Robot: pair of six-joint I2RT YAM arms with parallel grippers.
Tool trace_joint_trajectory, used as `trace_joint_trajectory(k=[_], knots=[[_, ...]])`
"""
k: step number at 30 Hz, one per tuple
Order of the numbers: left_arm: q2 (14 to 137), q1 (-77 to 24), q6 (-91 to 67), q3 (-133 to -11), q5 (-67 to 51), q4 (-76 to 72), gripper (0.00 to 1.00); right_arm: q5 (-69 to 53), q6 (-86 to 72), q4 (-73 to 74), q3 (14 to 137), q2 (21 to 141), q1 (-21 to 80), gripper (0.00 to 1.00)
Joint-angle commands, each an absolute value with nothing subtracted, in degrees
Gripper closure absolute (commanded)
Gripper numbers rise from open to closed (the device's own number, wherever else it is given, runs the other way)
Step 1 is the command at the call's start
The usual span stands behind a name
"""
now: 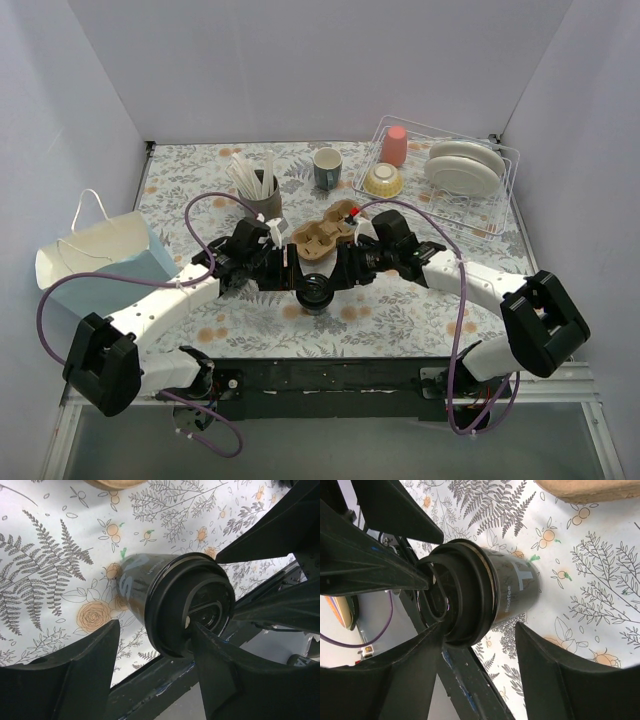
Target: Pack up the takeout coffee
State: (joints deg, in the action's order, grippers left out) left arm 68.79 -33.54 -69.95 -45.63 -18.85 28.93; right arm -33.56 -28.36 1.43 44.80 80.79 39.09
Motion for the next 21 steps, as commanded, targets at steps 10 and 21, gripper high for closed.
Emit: trace_joint_trajectory(k=[10,21], knots=[[69.78,-33.31,-71.80,-39.12,-22.15,22.24,0.54,-33.75,-28.39,-5.62,42.54,82.62,39.37,0.51],[68.91,-33.31,-73.56,-36.12,-24.61,18.02,0.57,-33.93,-30.50,-5.63,43.15,79.81,39.37,0.36]])
